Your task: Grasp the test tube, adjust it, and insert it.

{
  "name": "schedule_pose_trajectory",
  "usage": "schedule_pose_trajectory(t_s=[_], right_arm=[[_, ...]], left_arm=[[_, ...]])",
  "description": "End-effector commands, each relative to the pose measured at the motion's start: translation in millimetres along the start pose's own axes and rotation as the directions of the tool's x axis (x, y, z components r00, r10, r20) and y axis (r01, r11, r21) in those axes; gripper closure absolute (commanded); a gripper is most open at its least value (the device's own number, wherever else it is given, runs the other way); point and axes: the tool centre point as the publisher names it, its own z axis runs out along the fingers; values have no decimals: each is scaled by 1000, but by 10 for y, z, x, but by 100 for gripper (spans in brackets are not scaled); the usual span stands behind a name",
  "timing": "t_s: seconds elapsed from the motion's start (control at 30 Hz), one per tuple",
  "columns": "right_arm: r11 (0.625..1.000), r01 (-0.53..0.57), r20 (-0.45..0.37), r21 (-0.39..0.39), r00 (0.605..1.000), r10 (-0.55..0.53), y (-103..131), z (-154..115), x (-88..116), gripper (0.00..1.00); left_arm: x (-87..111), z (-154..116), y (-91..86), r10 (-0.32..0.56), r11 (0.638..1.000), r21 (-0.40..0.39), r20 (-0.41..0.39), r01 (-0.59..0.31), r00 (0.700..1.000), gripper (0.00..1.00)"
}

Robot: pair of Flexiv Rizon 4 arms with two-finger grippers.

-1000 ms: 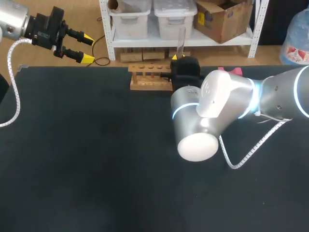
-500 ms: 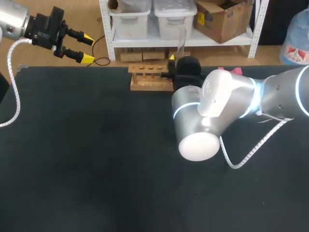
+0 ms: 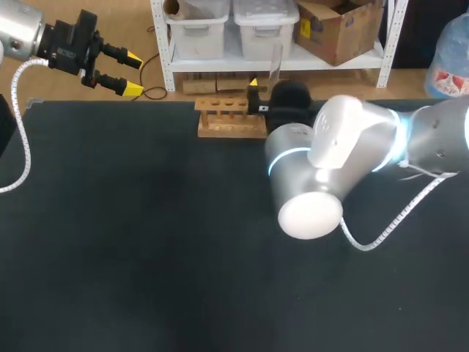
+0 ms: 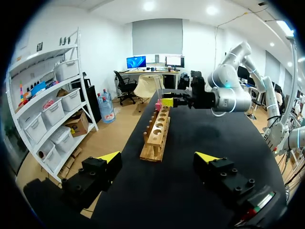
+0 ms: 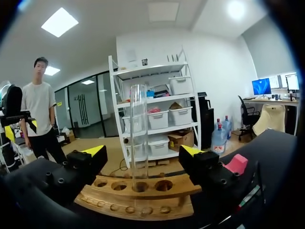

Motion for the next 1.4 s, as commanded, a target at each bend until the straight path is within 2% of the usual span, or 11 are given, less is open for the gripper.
schedule_pose_trajectory(t_s=[0.03, 0.27, 0.37, 0.4, 0.47, 0.5, 0.63, 0.77, 0.83, 1.13, 1.4], right_arm=[[874, 2, -27, -487, 999, -17, -103, -150, -129, 0], [757, 13, -55, -653, 996, -64, -152, -306, -199, 0], [650, -17, -73, -760, 996, -59, -193, -368, -207, 0], [586, -35, -77, -810, 996, -47, -205, -390, -208, 0], [567, -40, -83, -822, 995, -50, -239, -415, -206, 0], [519, -59, -90, -853, 995, -34, -261, -425, -207, 0], [462, -108, -117, -881, 993, 8, -369, -430, -229, 0], [449, -148, -142, -881, 989, 45, -457, -422, -266, 0], [425, -167, -156, -890, 986, 59, -496, -430, -281, 0], [394, -168, -171, -904, 985, 26, -569, -456, -352, 0], [393, -187, -189, -901, 981, 34, -576, -461, -358, 0]], left_arm=[[4, 3, -26, 2, 1000, -7, 1, -2, 1000, 0], [4, 3, -26, 2, 1000, -7, 1, -2, 1000, 0], [4, 3, -26, 2, 1000, -7, 1, -2, 1000, 0], [4, 3, -26, 2, 1000, -7, 1, -2, 1000, 0], [4, 3, -26, 2, 1000, -7, 1, -2, 1000, 0], [4, 3, -26, 2, 1000, -7, 1, -2, 1000, 0], [4, 3, -26, 2, 1000, -7, 1, -2, 1000, 0], [4, 3, -26, 2, 1000, -7, 1, -2, 1000, 0], [4, 3, -26, 2, 1000, -7, 1, -2, 1000, 0], [4, 3, -26, 2, 1000, -7, 1, -2, 1000, 0], [4, 3, -26, 2, 1000, -7, 1, -2, 1000, 0]])
